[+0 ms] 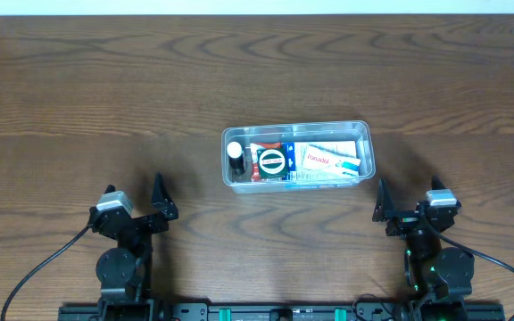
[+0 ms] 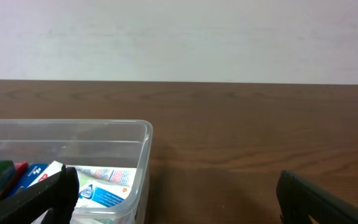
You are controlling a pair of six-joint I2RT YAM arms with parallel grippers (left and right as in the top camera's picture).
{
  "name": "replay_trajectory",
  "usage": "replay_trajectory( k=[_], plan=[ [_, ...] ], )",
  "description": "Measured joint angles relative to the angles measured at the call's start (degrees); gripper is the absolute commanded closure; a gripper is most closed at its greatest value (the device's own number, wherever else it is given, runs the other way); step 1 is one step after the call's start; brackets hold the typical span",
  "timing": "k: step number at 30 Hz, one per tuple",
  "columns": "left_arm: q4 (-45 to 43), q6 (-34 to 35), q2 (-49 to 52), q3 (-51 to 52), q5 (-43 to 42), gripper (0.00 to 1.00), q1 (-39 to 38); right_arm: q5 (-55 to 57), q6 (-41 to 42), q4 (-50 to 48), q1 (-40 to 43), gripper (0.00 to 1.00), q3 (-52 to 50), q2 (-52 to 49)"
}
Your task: Pack container
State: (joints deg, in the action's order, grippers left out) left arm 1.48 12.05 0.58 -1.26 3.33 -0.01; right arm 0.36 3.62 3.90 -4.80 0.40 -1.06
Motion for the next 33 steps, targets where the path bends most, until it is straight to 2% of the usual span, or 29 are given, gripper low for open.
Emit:
replay_trajectory(
  k=[33],
  plan=[
    [0.1, 1.5, 0.0, -0.1, -0.2, 0.02, 0.0, 0.0, 0.0, 0.0, 0.0, 0.01, 0.0, 0.0]
  ],
)
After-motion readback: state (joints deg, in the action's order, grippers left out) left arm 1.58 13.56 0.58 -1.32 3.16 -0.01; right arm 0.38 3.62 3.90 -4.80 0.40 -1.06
